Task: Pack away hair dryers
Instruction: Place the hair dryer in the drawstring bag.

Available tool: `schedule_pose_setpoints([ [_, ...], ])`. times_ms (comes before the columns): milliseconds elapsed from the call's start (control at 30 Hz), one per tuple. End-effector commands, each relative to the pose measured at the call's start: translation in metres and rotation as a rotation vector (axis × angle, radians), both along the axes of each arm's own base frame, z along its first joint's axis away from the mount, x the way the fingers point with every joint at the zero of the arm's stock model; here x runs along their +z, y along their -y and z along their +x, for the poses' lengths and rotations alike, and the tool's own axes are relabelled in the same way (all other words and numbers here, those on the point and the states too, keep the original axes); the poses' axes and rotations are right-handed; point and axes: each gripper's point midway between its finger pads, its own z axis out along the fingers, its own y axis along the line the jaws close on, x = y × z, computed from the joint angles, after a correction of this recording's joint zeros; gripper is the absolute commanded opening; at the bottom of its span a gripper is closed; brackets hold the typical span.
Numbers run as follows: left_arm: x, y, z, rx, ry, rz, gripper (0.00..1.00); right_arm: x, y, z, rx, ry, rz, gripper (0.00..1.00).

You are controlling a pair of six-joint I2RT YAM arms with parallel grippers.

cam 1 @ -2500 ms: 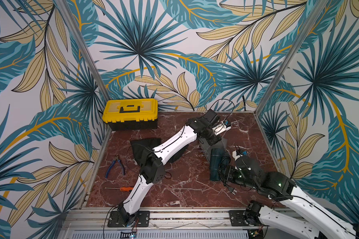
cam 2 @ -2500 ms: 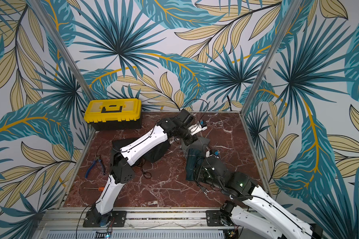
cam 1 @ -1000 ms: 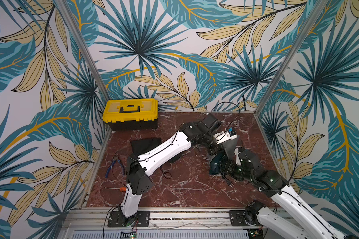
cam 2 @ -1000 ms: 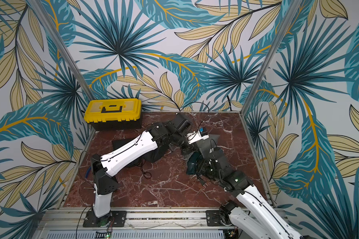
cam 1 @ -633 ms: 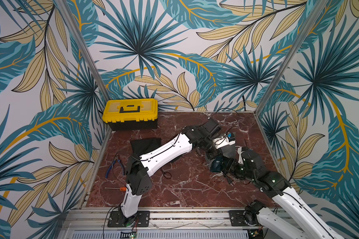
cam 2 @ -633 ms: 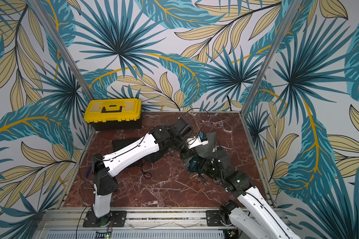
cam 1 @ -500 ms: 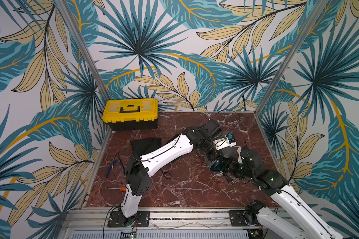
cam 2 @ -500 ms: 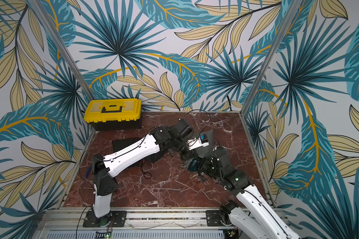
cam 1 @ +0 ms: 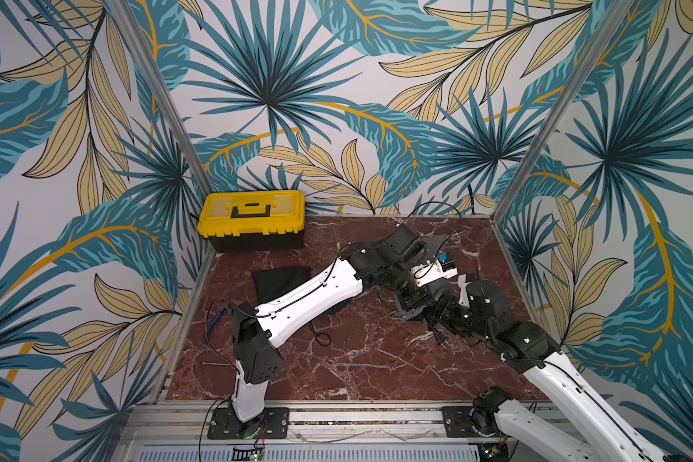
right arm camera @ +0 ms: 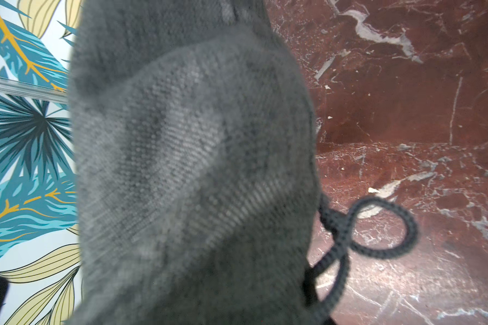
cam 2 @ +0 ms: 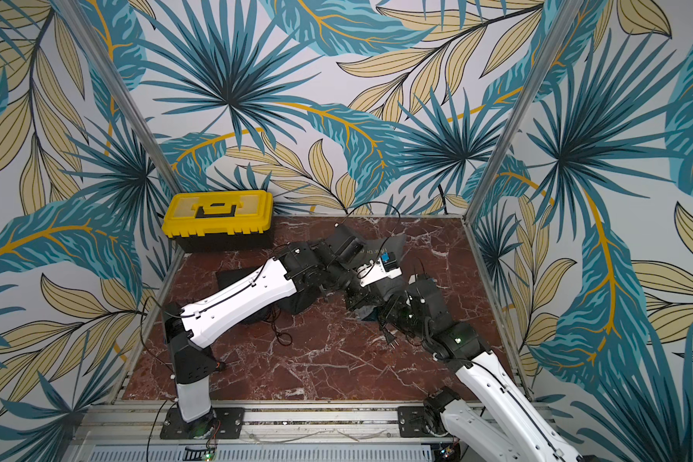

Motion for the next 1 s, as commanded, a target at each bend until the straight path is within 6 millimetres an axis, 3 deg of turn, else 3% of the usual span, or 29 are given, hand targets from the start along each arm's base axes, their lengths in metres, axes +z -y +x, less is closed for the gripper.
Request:
schedule_pose_setpoints([
  [0, -0.006, -0.003, -0.008, -0.014, -0.060, 0.002, 0.00, 0.050, -0.001, 0.005, 0.003, 0.173, 0.069, 0.00],
  [200, -0.014, -0.005, 0.006, 0.027, -0.100, 0.006, 0.00, 0.064, 0.019, -0.002, -0.077, 0.266, 0.084, 0.00],
  [433, 0.010, 0.000, -0.019, -0.050, -0.177, -0.068, 0.00, 0.071, 0.014, 0.021, -0.121, 0.347, 0.129, 0.00],
  [667, 0.024, -0.003, -0.040, -0.100, -0.217, -0.109, 0.00, 0.076, 0.023, 0.034, -0.207, 0.393, 0.149, 0.00],
  [800, 0.031, -0.004, -0.049, -0.122, -0.219, -0.122, 0.00, 0.065, 0.033, 0.040, -0.286, 0.347, 0.130, 0.00],
  [967, 0.035, 0.000, -0.057, -0.142, -0.251, -0.136, 0.00, 0.053, 0.027, 0.048, -0.300, 0.257, 0.120, 0.05],
])
